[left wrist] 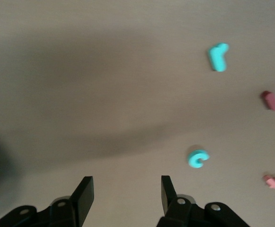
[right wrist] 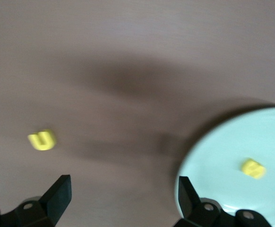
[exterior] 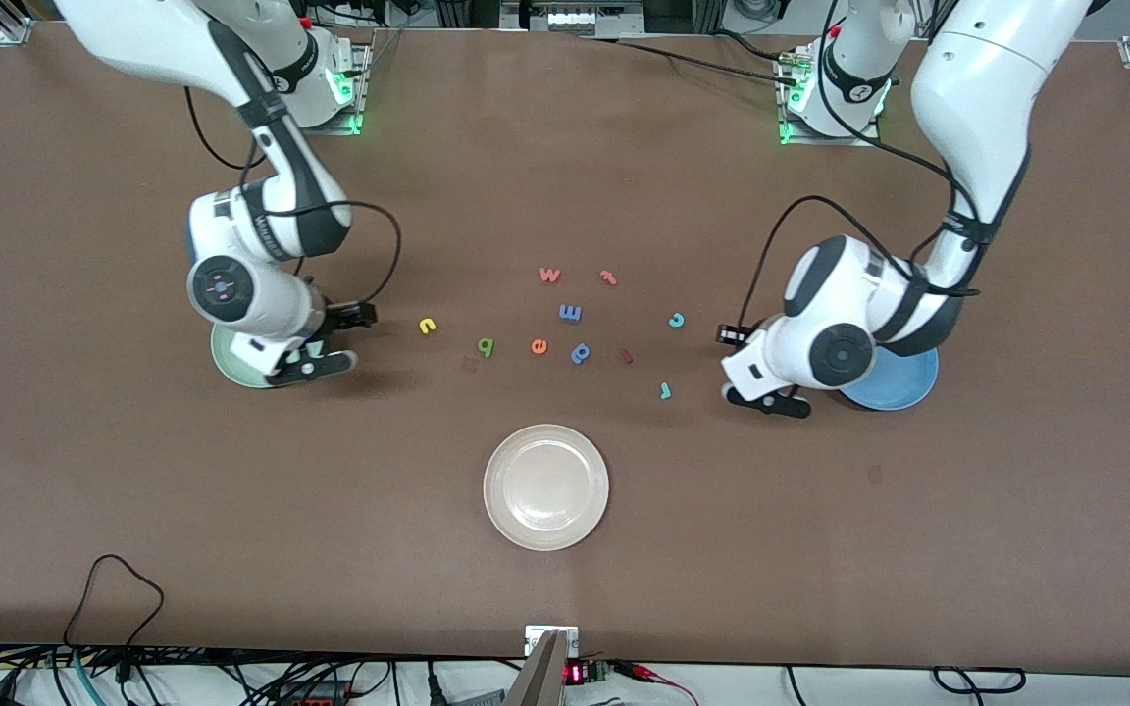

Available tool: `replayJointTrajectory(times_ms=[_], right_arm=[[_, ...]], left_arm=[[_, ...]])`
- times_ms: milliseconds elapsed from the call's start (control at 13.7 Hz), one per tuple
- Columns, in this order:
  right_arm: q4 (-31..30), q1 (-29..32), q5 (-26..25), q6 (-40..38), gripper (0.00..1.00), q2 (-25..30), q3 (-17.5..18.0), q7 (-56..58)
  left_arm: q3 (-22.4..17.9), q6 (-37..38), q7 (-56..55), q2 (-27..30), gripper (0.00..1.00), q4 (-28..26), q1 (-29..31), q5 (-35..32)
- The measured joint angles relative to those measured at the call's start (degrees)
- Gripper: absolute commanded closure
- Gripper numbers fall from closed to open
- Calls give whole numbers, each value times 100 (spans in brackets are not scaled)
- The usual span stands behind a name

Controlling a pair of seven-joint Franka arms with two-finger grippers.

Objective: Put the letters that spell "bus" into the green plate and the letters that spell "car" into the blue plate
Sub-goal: 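Pinch the teal c with the left gripper while the right gripper pinches the u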

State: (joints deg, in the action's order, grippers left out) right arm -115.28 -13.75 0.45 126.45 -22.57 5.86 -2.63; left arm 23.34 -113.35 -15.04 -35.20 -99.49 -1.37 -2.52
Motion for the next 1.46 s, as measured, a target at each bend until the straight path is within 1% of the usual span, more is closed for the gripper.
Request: replayJointTrajectory(times_ms=[73,146,220,439,585,805,878,951,1098,1244,1390,1463], right_arm=[[-12,-171,-3,119,7,-9,19,0],[-31,-341,-11,272,18,-29,26,0],[-66,-483,-17,428,22,-57,29,0],[-283,-797,-102,1015,22,-138,33,0],[-506,-887,-310,1455,23,-200,33,0],[-729,-902,-449,1902,33,-311,32,22],[-747,-930,-462,1963,38,-350,32,28],[-751,-973,-466,2001,40,-381,33,28],[-752,-1078,-466,2034,40,-426,34,28],[-752,-1130,-467,2058,44,-469,33,28],[-753,-1131,-471,2069,44,-487,28,28],[-753,-1130,-472,2071,47,-487,24,28]], left_arm=[[53,-252,-169,0,36,-132,-40,1],[84,-551,-320,-3,36,-291,-93,2],[94,-806,-491,-4,37,-445,-166,4],[101,-1048,-898,-7,38,-617,-383,5],[110,-1157,-1100,-7,38,-661,-486,5],[110,-1665,-1317,-14,38,-971,-576,5],[110,-1735,-1339,-18,38,-1040,-580,5],[110,-1761,-1360,-20,38,-1069,-585,5],[110,-1766,-1428,-19,40,-1088,-638,5],[111,-1767,-1578,-19,42,-1097,-742,4],[111,-1769,-1646,-19,42,-1120,-835,-1],[111,-1770,-1651,-20,42,-1129,-853,-54]])
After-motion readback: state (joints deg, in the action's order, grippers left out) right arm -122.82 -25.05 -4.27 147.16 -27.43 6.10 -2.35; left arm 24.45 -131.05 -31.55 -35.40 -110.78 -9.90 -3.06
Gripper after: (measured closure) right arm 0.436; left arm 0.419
